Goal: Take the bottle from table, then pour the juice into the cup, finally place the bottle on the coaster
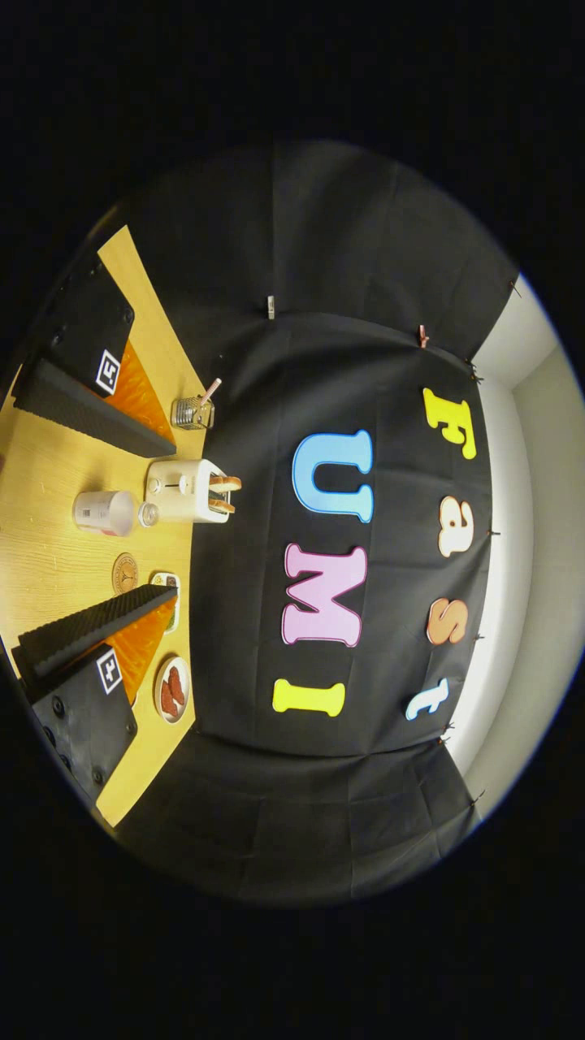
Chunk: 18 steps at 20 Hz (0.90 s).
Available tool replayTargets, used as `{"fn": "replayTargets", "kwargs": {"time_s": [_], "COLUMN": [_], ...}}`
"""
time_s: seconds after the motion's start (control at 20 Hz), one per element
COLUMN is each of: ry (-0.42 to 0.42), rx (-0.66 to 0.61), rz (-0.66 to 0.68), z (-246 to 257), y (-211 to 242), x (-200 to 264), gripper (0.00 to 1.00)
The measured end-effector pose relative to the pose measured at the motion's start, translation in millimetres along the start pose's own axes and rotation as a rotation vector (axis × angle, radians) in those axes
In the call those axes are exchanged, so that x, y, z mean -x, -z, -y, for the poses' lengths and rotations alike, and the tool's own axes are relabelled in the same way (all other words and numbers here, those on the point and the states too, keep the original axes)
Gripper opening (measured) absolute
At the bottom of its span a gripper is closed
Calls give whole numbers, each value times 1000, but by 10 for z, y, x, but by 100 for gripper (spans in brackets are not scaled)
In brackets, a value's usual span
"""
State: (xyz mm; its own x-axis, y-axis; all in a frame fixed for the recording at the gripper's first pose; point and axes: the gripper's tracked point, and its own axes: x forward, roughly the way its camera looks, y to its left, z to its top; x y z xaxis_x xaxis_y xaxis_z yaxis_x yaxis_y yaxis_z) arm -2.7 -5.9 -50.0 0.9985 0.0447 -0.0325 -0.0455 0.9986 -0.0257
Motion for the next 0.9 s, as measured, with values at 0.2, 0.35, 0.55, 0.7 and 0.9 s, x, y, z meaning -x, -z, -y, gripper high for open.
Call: {"fn": "replayTargets", "kwargs": {"time_s": [0.2,0.35,0.55,0.7,0.9], "ry": [-11,-8,10,18,16], "rx": [4,1,-4,18,-8], "rz": [-14,-18,-35,-49,-71], "z": [-38,-32,42,79,19], "y": [84,132,302,453,728], "x": [-107,-204,-351,-497,-691], "gripper": [97,97,97,97,97]}}
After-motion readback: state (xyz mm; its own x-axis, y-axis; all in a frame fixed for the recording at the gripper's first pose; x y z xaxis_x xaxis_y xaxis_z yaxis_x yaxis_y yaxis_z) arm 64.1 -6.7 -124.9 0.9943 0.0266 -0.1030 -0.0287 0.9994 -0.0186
